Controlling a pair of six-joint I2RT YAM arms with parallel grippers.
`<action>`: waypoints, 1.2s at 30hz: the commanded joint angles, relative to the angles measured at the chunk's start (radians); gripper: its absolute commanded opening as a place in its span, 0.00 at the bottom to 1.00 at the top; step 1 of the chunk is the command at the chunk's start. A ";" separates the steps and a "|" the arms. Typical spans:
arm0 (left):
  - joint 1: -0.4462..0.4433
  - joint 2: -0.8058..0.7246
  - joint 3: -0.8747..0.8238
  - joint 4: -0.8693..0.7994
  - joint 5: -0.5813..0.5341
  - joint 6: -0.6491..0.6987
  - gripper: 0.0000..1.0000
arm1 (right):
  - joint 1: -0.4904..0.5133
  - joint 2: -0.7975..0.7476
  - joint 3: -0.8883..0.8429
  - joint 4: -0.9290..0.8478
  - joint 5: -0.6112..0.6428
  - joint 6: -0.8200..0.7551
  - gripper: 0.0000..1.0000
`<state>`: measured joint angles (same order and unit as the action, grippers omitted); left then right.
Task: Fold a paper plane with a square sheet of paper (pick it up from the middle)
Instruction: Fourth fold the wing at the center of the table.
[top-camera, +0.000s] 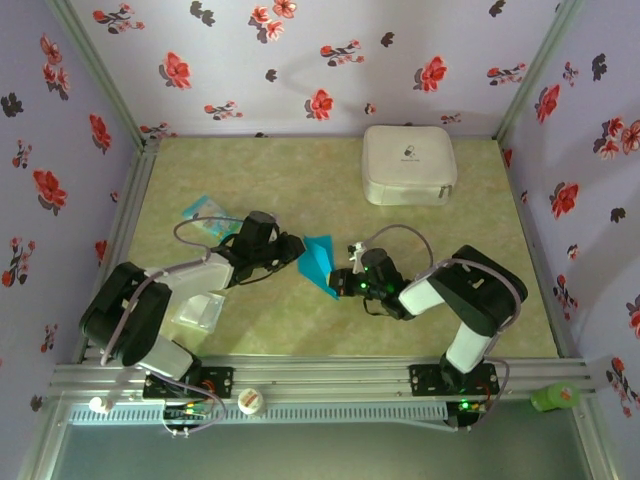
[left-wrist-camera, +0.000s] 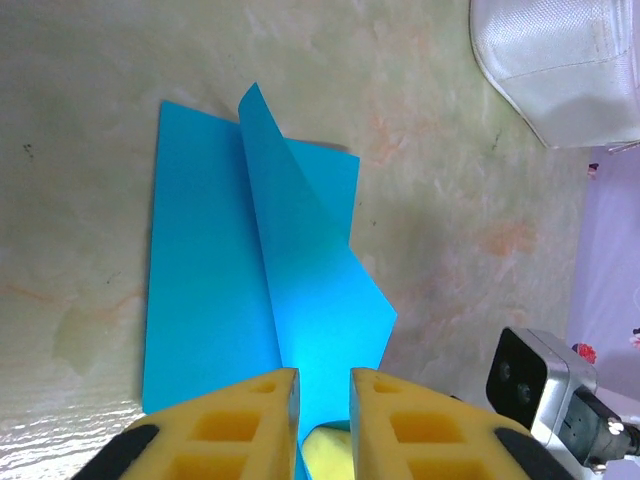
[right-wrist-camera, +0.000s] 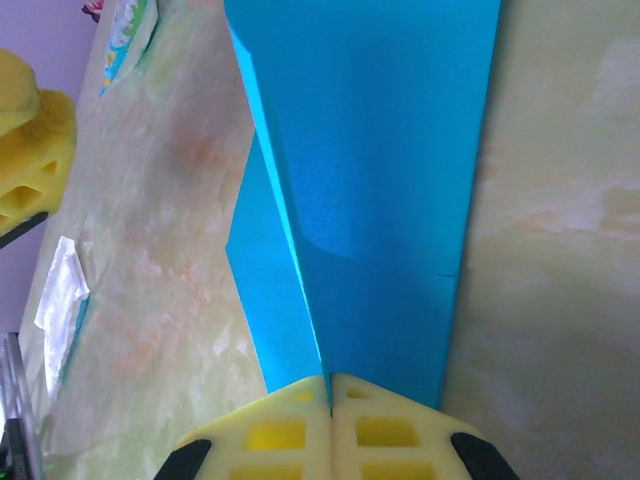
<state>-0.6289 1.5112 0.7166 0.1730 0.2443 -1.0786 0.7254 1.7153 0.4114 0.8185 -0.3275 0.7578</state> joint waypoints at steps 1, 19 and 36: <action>0.006 0.030 -0.005 0.032 0.028 0.018 0.19 | -0.009 0.019 -0.012 0.041 -0.048 0.044 0.00; -0.017 0.252 0.097 0.003 0.052 0.028 0.03 | -0.021 -0.009 -0.018 -0.028 -0.017 0.039 0.00; -0.048 0.233 -0.008 0.056 -0.019 -0.050 0.00 | -0.021 -0.038 -0.017 -0.085 -0.018 0.038 0.00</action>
<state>-0.6605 1.7542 0.7425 0.2569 0.2626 -1.1023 0.7113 1.6905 0.4057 0.7715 -0.3523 0.7898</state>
